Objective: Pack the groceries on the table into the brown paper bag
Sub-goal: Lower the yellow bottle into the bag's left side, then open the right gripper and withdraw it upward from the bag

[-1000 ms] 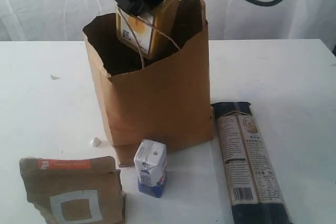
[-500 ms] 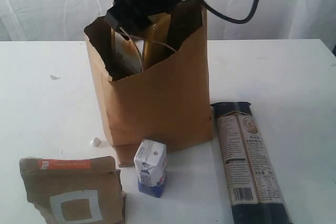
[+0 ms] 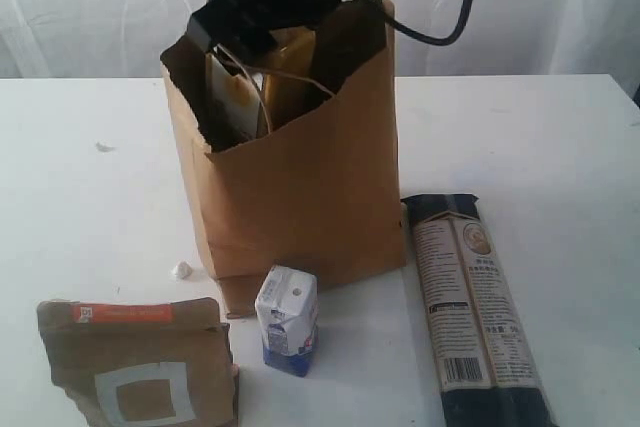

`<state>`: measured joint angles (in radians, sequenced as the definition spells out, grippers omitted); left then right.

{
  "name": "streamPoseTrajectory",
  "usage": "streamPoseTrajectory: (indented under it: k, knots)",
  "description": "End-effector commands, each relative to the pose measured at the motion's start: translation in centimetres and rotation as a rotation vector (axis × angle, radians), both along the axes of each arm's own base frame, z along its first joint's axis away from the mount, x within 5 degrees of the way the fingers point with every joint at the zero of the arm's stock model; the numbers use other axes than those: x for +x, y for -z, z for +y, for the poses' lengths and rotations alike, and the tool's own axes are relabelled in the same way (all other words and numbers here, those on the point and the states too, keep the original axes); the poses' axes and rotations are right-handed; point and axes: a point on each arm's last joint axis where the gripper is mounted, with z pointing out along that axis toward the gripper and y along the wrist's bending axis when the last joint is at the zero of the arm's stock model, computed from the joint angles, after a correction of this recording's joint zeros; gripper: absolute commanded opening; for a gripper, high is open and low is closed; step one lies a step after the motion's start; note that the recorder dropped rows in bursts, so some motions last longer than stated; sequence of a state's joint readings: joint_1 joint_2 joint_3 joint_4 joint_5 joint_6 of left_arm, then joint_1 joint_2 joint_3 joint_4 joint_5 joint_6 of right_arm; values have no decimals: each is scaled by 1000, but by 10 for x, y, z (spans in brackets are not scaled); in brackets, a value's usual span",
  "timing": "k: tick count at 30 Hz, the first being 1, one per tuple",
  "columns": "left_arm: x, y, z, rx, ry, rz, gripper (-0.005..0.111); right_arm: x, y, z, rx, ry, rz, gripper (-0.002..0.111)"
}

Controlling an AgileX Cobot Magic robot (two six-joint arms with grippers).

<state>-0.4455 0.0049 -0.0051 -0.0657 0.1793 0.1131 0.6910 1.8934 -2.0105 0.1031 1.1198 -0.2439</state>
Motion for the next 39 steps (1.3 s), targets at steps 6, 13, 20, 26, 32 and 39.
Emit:
streamPoseTrajectory:
  k: [6,13,20,26,32,39]
  knots:
    - [0,1,-1,-17,4,6,0,-2,-14,-3,52,22,-26,67]
    - [0,1,-1,-17,4,6,0,-5,-18,-6,36,34,-18,67]
    - [0,1,-1,-17,4,6,0,-11,-29,-11,42,32,-27,67]
    - [0,1,-1,-17,4,6,0,-19,-43,-19,57,34,-53,67]
    - [0,1,-1,-17,4,6,0,-23,-52,-30,10,76,-89,67]
    - [0,1,-1,-17,4,6,0,-36,-75,-49,4,129,-151,67]
